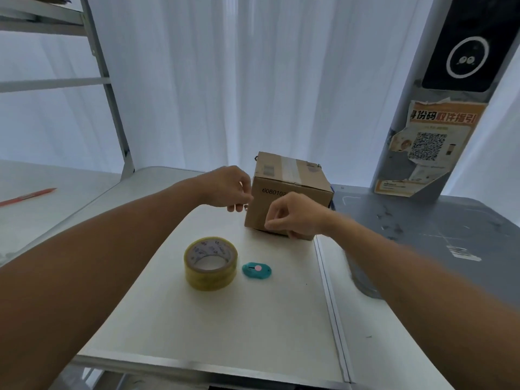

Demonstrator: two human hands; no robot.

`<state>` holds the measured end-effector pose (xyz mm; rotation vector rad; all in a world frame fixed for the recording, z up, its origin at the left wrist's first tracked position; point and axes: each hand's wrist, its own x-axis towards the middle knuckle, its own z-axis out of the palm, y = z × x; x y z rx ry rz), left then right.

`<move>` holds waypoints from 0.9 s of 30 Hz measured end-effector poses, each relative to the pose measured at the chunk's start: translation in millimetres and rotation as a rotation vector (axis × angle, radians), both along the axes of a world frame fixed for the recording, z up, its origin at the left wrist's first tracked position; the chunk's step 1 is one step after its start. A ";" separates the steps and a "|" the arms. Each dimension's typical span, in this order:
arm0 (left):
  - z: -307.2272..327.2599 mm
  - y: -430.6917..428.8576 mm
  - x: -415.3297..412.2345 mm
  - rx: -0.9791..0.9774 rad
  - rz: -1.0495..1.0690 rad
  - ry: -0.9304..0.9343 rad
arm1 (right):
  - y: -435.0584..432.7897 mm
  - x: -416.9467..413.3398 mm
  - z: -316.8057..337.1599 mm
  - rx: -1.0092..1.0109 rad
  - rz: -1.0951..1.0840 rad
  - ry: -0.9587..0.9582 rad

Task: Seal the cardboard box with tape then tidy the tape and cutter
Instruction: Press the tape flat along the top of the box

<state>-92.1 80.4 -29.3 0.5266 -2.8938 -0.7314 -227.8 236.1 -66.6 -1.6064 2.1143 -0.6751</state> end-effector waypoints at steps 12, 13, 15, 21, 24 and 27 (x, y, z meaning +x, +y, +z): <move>10.8 4.3 -59.8 -0.020 0.099 0.323 | 14.3 -53.5 50.1 -0.363 -0.257 0.203; 10.2 6.3 -65.4 -0.005 0.081 0.279 | 12.9 -58.9 45.6 -0.340 -0.277 0.212; 6.2 9.1 -76.5 0.007 0.054 0.164 | 9.2 -67.4 35.5 -0.229 -0.283 0.221; -7.8 8.2 -90.6 -0.138 0.128 -0.138 | -7.4 -78.7 17.1 -0.110 -0.241 0.080; -12.0 -6.5 -94.3 -0.089 0.136 -0.170 | -20.5 -85.0 9.8 -0.089 -0.231 0.139; -15.5 -12.4 -97.4 -0.039 0.120 -0.171 | -30.3 -85.1 3.7 0.008 -0.291 0.273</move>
